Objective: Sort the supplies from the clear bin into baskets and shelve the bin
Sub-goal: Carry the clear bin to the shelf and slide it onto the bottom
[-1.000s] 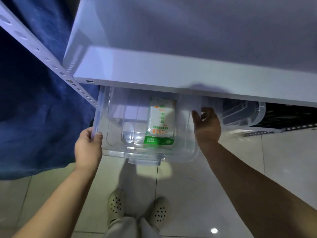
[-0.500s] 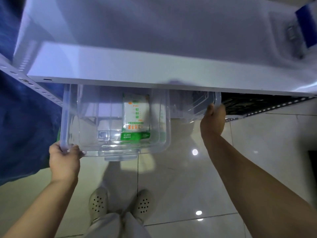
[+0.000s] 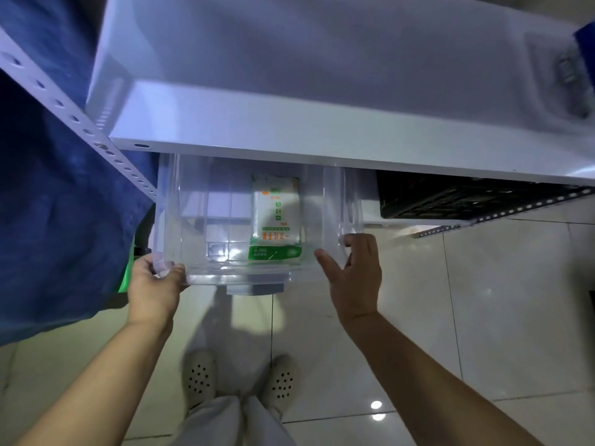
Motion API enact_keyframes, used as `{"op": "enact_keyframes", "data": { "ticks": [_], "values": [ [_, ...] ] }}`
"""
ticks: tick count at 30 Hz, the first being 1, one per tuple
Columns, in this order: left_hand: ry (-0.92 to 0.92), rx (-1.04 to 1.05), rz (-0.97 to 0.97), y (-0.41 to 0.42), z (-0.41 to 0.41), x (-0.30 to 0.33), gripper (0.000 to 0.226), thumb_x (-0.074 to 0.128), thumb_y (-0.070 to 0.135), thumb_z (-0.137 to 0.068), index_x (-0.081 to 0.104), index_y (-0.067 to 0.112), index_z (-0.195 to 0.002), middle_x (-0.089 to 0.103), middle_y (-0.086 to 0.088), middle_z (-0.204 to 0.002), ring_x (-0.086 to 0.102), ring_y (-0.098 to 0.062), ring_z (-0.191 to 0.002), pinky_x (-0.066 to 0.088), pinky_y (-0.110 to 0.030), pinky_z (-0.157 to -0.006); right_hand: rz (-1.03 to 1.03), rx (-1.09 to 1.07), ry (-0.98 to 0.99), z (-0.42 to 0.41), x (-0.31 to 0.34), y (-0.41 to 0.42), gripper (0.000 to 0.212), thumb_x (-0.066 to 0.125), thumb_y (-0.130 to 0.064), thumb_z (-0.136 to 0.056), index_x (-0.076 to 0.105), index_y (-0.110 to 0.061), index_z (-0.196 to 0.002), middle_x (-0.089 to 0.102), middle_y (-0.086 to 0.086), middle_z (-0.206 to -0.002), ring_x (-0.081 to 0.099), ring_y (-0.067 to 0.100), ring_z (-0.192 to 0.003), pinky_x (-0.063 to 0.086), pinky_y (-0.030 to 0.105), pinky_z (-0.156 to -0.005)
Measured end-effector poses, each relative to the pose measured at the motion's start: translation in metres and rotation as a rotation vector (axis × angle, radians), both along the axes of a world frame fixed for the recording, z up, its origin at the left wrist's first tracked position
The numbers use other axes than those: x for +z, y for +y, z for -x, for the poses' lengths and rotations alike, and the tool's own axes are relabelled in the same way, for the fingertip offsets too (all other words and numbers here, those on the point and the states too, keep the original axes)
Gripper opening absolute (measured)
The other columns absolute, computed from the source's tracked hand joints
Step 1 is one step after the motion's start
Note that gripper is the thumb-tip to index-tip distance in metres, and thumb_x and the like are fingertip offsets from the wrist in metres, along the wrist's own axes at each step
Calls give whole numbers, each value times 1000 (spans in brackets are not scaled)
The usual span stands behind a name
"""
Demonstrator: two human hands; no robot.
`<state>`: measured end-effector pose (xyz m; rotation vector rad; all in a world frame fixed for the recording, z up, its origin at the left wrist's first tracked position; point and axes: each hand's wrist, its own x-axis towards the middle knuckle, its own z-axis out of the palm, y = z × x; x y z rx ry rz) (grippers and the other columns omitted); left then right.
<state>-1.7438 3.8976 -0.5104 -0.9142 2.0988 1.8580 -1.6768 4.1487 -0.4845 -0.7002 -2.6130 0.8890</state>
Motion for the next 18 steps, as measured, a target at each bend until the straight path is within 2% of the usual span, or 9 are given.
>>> {"op": "enact_keyframes", "data": {
  "ticks": [3,6,10,12,15,18],
  "values": [
    [-35,-26,-30,-7,3,1,24,51,-9,-87,43,9,-100,48,-4,-81,52,-21,-75,55,-18,-60,-57,10,-17,0,6,-19,38,81,-28,-67,56,-11,-89,55,3,-90,51,13,-71,30,9,-54],
    [-92,-35,-97,-18,2,1,26,49,-6,-88,50,8,-111,56,-10,-99,56,-24,-81,50,-29,-74,-216,131,-38,-3,9,-46,43,84,-31,-62,55,-10,-85,58,10,-87,55,16,-62,40,20,-40],
    [-115,-38,-207,-34,0,3,20,48,2,-92,56,15,-106,62,0,-82,56,-14,-67,49,-27,-70,-340,292,-10,-1,9,-84,52,85,-36,-59,42,-18,-81,57,7,-80,51,16,-47,38,21,-36],
    [-131,-13,-240,-40,1,4,17,46,6,-94,59,15,-98,62,0,-80,56,-13,-67,50,-27,-70,-411,374,7,10,8,-103,49,87,-38,-55,49,-17,-79,59,7,-75,50,17,-43,36,20,-37],
    [-110,-17,-283,-50,5,6,27,40,9,-96,63,17,-85,68,4,-72,60,-11,-66,51,-25,-73,-629,477,-92,25,5,-143,46,88,-45,-46,66,-17,-74,64,2,-73,50,14,-40,34,19,-37],
    [-90,-79,-352,-59,4,3,31,34,16,-99,63,14,-87,66,0,-71,61,-11,-66,50,-28,-78,-711,526,-159,34,-1,-182,47,86,-50,-43,69,-19,-74,66,-3,-74,49,9,-38,34,19,-35]
  ]
}}
